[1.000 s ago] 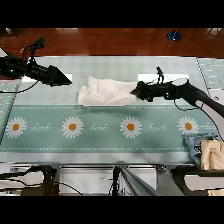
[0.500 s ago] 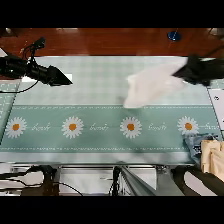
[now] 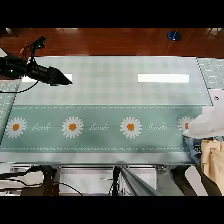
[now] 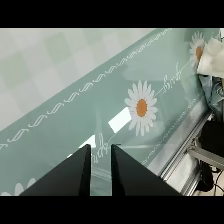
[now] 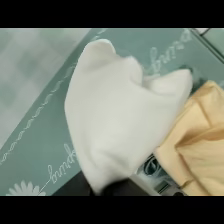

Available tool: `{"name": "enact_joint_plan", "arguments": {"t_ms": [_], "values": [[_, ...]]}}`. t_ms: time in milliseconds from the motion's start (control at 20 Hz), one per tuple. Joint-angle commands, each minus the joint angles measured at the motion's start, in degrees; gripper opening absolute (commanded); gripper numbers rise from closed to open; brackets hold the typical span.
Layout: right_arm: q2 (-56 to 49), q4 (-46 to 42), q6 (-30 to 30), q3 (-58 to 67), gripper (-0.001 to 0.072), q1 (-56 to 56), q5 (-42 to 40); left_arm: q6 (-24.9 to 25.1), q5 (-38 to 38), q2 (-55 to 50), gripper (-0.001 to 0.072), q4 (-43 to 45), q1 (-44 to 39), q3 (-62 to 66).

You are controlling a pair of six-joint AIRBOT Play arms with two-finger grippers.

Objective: Fold the shirts.

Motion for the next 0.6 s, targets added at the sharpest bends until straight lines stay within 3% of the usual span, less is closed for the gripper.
{"name": "enact_joint_plan", "arguments": {"t_ms": [0,200,400,550], "values": [[0.7,-5.5,-0.3,-3.7,0.0020,-5.9,4.3,1.1,0.1,0.0,0.0183,0.0,1.4,0.0],[3.7,-21.5,-3.7,-13.4,0.0021,-8.0,4.3,1.1,0.3,0.0,0.0184,0.0,4.8,0.0],[6.3,-38.2,-11.4,-24.5,0.0021,-15.8,4.3,1.1,0.6,0.0,0.0184,-0.1,7.2,0.0],[6.3,-42.8,-15.9,-31.6,0.0021,-25.2,4.2,1.1,0.1,0.0,0.0184,-0.1,8.2,0.0]]}}
